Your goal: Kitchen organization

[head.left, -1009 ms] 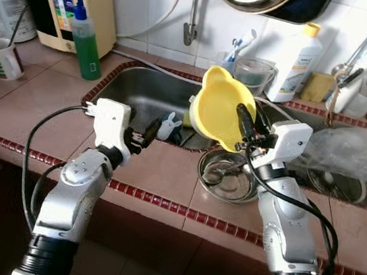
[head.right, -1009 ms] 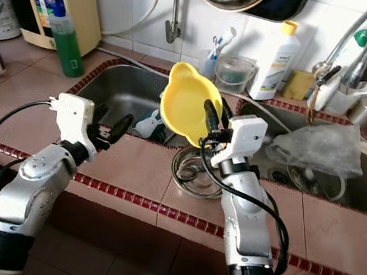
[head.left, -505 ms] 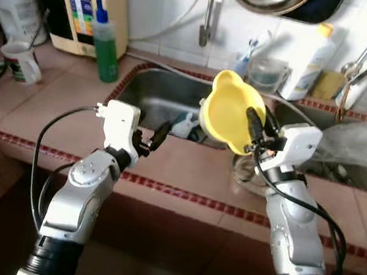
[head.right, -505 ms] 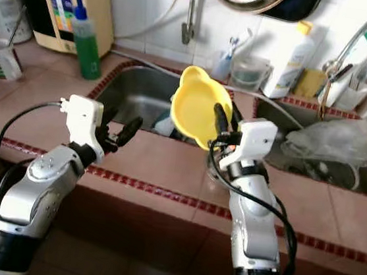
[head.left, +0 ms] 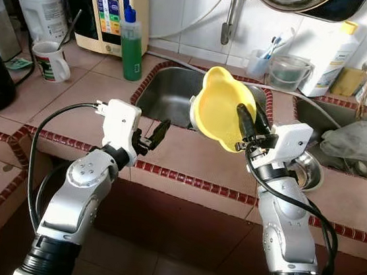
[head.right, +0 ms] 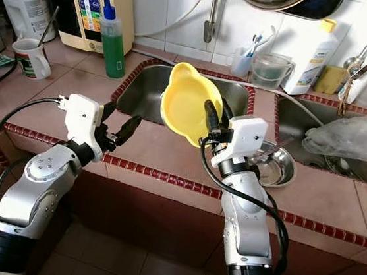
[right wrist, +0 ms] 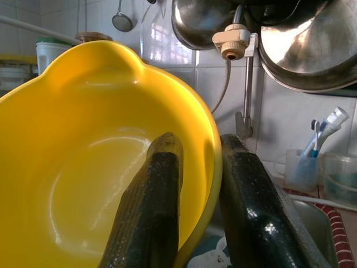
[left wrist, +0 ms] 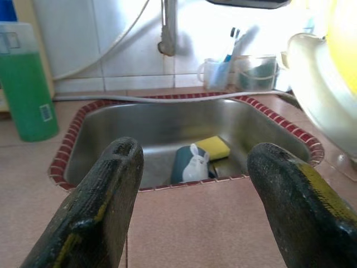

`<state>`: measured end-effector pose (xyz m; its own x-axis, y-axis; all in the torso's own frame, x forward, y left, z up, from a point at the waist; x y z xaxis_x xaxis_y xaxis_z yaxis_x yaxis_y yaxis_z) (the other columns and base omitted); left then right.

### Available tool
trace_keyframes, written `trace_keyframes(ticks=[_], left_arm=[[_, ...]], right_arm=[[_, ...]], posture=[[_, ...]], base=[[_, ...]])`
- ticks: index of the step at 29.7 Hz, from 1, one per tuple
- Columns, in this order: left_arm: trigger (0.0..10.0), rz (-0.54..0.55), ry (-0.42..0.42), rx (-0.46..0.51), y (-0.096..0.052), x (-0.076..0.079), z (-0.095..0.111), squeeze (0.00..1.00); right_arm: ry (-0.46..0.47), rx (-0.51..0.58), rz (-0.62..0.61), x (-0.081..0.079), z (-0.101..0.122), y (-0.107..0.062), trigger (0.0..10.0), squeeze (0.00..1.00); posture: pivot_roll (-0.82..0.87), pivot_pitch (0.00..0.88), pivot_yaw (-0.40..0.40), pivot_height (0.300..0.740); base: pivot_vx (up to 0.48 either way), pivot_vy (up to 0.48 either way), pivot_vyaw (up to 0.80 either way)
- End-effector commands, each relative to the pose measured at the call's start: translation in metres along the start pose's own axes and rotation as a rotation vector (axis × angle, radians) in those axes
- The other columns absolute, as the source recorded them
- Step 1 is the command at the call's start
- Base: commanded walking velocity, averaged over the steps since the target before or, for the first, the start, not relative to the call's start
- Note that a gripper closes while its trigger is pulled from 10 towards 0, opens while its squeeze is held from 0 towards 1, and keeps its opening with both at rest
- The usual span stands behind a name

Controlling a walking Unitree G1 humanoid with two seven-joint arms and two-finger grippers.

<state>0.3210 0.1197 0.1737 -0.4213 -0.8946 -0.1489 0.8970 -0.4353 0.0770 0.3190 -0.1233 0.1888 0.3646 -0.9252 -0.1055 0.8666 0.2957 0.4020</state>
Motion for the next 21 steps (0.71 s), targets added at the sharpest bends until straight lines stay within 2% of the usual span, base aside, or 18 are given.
trace_keyframes(ticks=[1,7,21], left_arm=[[10.0,-0.014,0.007,0.009,0.0000,0.0014,0.0033,0.00],[10.0,-0.015,0.018,0.014,0.0002,0.0013,0.0037,0.00],[10.0,-0.020,0.019,0.016,0.0009,0.0006,0.0045,0.00]], right_arm=[[-0.004,0.020,-0.015,0.0024,0.0050,0.0007,10.0,0.00],[-0.004,0.018,-0.016,0.0027,0.0050,0.0009,10.0,0.00],[-0.005,0.015,-0.015,0.0020,0.0039,0.0017,10.0,0.00]], posture=[[-0.04,0.039,-0.003,0.740],[-0.04,0.038,-0.001,0.740],[-0.04,0.038,0.001,0.740]], base=[[0.000,0.000,0.00],[0.000,0.000,0.00],[0.299,0.000,0.00]])
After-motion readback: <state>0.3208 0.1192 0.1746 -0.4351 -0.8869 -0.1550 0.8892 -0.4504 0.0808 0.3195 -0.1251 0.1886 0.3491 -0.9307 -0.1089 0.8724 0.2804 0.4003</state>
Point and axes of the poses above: a point about 5 cm out from each wrist's last joint towards the gripper, its own y axis pointing out of the wrist towards the gripper, its own z axis along the axis of the wrist's last joint, x = y × z, the point moved 1 cm from there along y, pointing out of the wrist towards the gripper, and after that the axes turned 7 degrees about y, right-handed, at the moved point
